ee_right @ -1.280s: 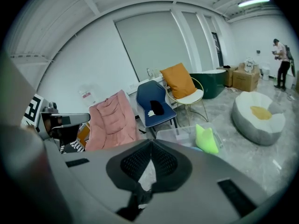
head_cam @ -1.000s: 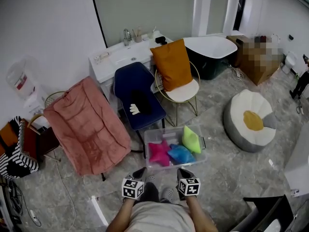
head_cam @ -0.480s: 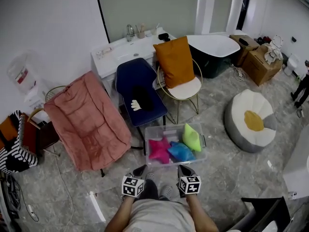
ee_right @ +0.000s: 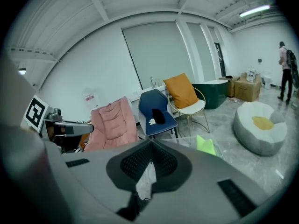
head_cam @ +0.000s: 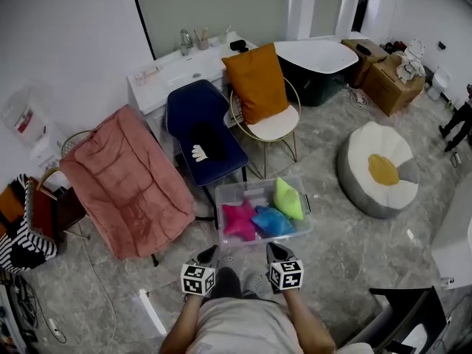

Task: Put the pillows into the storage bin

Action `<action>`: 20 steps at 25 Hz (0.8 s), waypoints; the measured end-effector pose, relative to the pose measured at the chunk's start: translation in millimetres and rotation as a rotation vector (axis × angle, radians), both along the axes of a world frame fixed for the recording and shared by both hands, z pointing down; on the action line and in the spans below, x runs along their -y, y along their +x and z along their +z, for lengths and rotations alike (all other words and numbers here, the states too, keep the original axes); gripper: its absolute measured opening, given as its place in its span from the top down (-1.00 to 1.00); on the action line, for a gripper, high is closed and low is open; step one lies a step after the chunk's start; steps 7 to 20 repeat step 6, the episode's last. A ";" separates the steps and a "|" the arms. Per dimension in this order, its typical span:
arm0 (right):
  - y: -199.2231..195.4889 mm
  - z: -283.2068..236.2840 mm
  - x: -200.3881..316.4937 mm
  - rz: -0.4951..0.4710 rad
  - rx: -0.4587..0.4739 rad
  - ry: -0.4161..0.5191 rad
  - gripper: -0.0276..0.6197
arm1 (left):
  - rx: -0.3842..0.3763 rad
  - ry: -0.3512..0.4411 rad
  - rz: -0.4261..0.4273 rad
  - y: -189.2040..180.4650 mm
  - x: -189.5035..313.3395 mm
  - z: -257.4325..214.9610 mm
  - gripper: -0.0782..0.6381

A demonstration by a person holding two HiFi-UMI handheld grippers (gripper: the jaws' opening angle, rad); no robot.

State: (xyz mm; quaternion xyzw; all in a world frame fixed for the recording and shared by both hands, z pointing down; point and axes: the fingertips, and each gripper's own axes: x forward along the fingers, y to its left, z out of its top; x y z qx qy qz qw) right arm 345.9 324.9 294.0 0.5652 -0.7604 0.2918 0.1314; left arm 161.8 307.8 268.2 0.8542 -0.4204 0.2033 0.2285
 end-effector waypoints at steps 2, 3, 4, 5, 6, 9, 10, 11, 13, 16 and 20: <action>0.3 0.9 0.5 0.001 0.002 0.002 0.92 | -0.003 0.006 0.008 2.4 0.9 -0.4 0.76; 0.5 1.2 1.2 0.002 0.003 0.003 0.93 | -0.004 0.007 0.011 3.5 1.5 -0.3 0.76; 0.8 1.3 2.1 0.002 0.003 0.004 0.93 | -0.005 0.008 0.015 4.4 2.1 0.1 0.76; 1.1 1.4 3.2 0.003 0.003 0.005 0.92 | -0.005 0.008 0.018 5.2 2.9 0.7 0.76; 1.4 1.4 4.3 0.003 0.003 0.006 0.92 | -0.005 0.009 0.022 5.9 3.6 1.2 0.76; 1.4 1.4 4.3 0.003 0.003 0.006 0.92 | -0.005 0.009 0.022 5.9 3.6 1.2 0.76; 1.4 1.4 4.3 0.003 0.003 0.006 0.92 | -0.005 0.009 0.022 5.9 3.6 1.2 0.76; 1.4 1.4 4.3 0.003 0.003 0.006 0.92 | -0.005 0.009 0.022 5.9 3.6 1.2 0.76; 1.4 1.4 4.3 0.003 0.003 0.006 0.92 | -0.005 0.009 0.022 5.9 3.6 1.2 0.76; 1.4 1.4 4.3 0.003 0.003 0.006 0.92 | -0.005 0.009 0.022 5.9 3.6 1.2 0.76; 1.4 1.4 4.3 0.003 0.003 0.006 0.92 | -0.005 0.009 0.022 5.9 3.6 1.2 0.76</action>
